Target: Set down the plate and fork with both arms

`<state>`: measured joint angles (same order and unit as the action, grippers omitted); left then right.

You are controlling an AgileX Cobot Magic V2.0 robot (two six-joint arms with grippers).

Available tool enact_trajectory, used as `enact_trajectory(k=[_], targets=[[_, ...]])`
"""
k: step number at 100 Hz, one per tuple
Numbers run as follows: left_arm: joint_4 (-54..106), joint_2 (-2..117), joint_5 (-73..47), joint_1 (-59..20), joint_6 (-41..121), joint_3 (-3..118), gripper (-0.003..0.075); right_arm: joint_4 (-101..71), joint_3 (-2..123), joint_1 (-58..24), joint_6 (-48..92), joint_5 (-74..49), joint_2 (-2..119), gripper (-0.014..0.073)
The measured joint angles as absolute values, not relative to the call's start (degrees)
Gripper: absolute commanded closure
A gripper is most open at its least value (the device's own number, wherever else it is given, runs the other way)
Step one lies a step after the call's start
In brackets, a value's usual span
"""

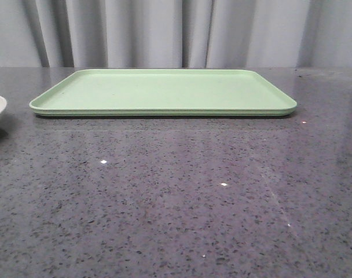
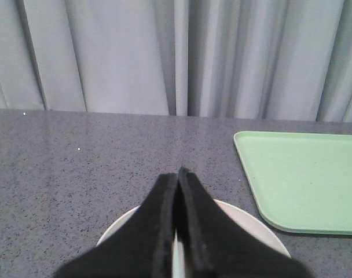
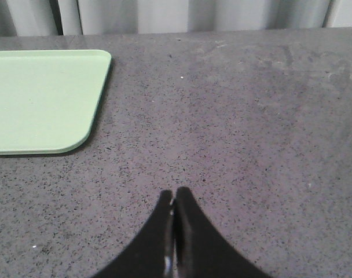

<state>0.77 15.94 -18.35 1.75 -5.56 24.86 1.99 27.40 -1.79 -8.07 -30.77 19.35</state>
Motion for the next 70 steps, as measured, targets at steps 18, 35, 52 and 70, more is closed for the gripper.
enact_trajectory(k=[18,35,52,70], targets=[[0.7,24.9,-22.3,1.7,-5.6,30.8,0.0741,1.9,33.8,-1.8,-8.1,-32.6,27.9,0.066],[0.7,30.9,-23.2,1.7,-5.6,34.1,0.0741,1.9,37.7,-1.8,-8.1,-34.5,34.8,0.0657],[0.7,34.6,-23.4,1.7,-5.6,36.0,0.0697,1.9,38.6,-1.8,-8.1,-36.2,38.4,0.0517],[0.7,35.5,-23.7,1.7,-5.6,36.5,0.0443,1.8,38.6,-1.8,-8.1,-36.7,39.0,0.0227]])
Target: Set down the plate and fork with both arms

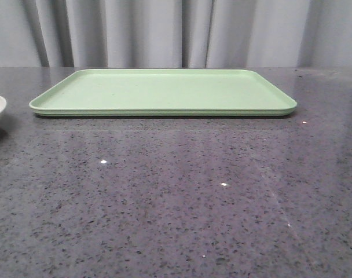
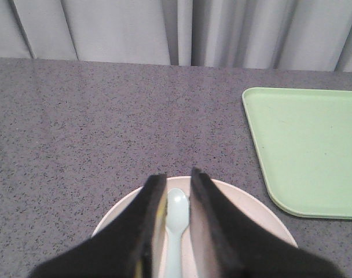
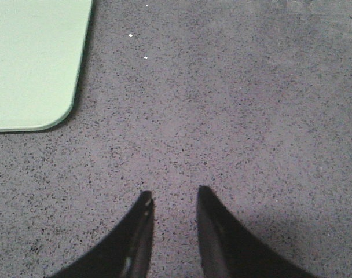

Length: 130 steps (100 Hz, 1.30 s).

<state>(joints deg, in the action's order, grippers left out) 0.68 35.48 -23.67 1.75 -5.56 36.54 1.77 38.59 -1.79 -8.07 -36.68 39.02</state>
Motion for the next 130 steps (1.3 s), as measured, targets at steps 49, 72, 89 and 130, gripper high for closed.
enact_trajectory(k=[49,72,89,130], targets=[[-0.8,35.6,-25.2,1.7,-5.6,36.5,0.0266,1.4,38.8,-1.8,-8.1,-38.1,39.0,0.011],[-0.7,36.0,-27.8,1.9,-5.6,36.6,0.0294,1.3,39.0,-1.8,-8.1,-38.0,39.0,0.011],[-0.9,39.8,-35.6,3.6,-5.6,39.1,0.0294,1.2,39.0,-1.8,-8.1,-38.0,39.0,0.011],[-1.3,54.2,-47.2,9.6,-3.6,50.1,0.0294,1.2,39.0,-1.8,-8.1,-38.0,39.0,0.011]])
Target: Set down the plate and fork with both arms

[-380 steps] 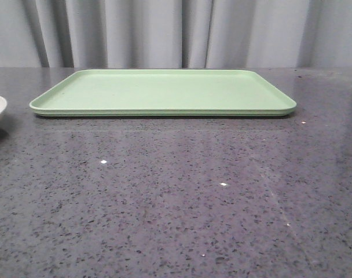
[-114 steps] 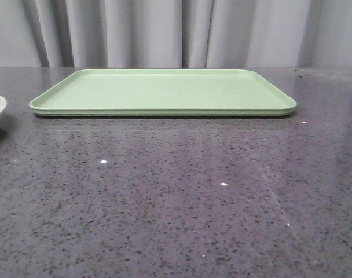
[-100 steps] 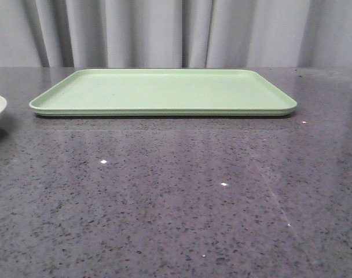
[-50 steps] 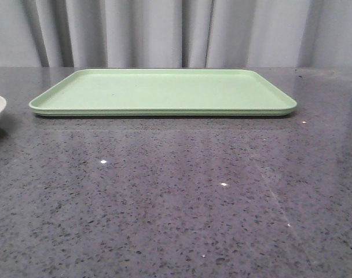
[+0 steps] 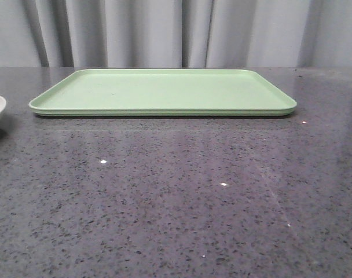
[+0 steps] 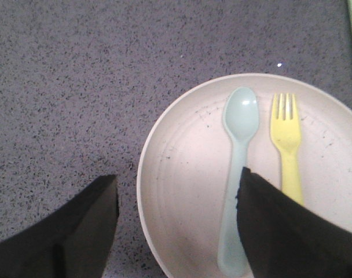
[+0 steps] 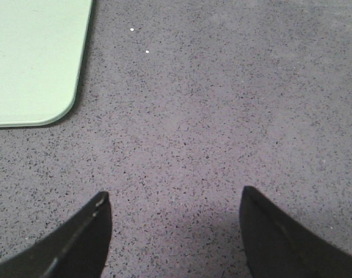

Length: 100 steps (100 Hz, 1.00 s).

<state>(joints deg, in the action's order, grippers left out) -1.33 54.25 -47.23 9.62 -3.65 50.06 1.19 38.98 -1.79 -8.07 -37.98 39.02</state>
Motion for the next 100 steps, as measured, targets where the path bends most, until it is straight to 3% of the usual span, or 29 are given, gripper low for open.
enact_trajectory(k=[43,100], targets=[[-1.3,72.8,-54.8,13.7,0.6,57.8,0.0294,1.2,39.0,-1.8,-8.1,-38.0,39.0,0.011],[-1.3,81.1,-53.5,15.0,3.0,58.2,0.0295,1.2,39.0,-1.8,-8.1,-38.0,39.0,0.011]])
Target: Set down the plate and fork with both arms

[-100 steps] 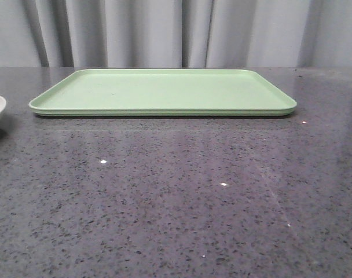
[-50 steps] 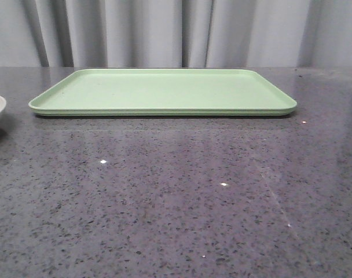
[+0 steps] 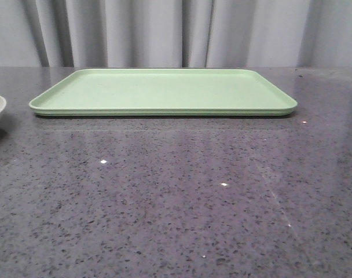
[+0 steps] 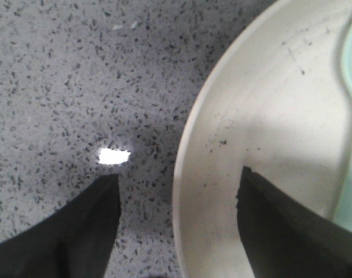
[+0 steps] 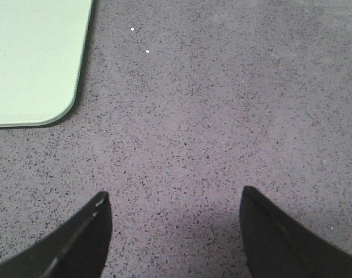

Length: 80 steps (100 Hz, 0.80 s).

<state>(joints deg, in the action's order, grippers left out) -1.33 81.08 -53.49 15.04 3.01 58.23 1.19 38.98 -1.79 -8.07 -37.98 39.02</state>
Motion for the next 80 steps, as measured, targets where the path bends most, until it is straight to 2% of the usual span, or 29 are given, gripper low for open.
enact_trajectory(k=[10,24,80], targets=[[-1.3,81.6,-53.0,15.0,3.2,58.3,0.0297,1.2,39.0,-1.8,-8.1,-38.0,39.0,0.011],[-1.3,82.8,-51.8,15.0,3.3,58.3,0.0349,1.2,39.0,-1.8,-8.1,-38.0,39.0,0.011],[0.4,83.6,-51.6,15.0,3.4,58.9,0.0713,1.2,39.0,-1.8,-8.1,-38.0,39.0,0.011]])
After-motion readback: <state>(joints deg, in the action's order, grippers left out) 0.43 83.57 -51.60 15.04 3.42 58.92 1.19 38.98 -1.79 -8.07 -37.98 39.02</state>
